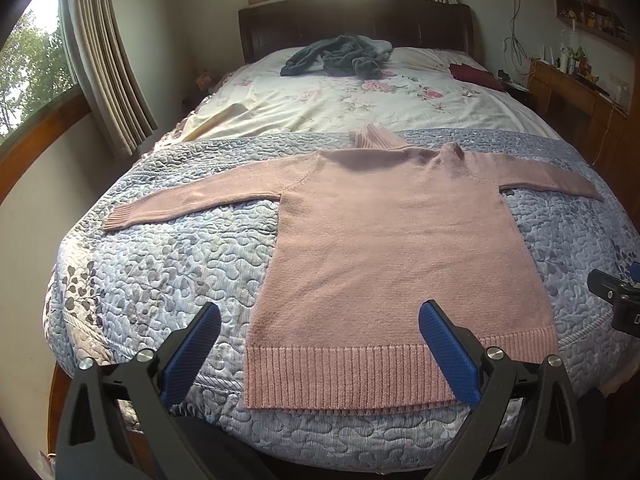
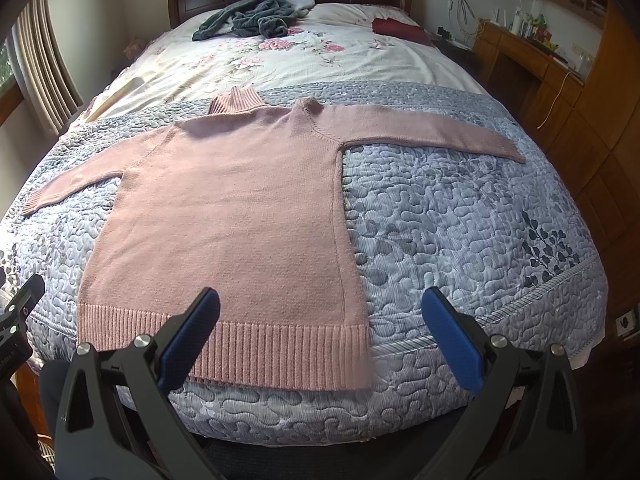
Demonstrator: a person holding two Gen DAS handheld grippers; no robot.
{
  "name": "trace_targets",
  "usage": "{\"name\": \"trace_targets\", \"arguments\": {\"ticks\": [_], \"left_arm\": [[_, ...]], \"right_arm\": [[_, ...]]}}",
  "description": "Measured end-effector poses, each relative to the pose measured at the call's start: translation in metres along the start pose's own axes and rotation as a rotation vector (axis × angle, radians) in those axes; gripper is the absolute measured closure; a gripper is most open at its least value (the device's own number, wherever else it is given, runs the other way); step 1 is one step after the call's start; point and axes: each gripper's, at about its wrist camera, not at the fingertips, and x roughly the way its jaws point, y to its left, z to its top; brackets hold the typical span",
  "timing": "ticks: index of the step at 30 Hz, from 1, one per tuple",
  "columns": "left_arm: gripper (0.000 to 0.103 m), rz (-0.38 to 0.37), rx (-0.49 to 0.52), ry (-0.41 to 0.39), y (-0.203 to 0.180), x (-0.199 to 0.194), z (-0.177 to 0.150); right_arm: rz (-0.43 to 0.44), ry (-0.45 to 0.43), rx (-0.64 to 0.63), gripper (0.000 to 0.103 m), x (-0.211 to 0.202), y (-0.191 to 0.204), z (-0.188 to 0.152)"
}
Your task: Fold small clothes
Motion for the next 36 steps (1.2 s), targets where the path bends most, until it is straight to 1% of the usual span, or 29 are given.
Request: {"name": "trace_targets", "arguments": {"ticks": [32, 36], "left_arm": [[0.004, 0.004, 0.000, -0.002, 0.0011, 0.0008, 0.0000], [0.004, -0.002, 0.014, 0.009, -0.0007, 0.0061, 0.0016]], "right_arm": [[-0.002, -0.001, -0.002, 0.003, 0.0014, 0.0006, -0.0003], [0.001, 0.001, -0.010, 0.003, 0.0043, -0.0012, 0.0022]]}}
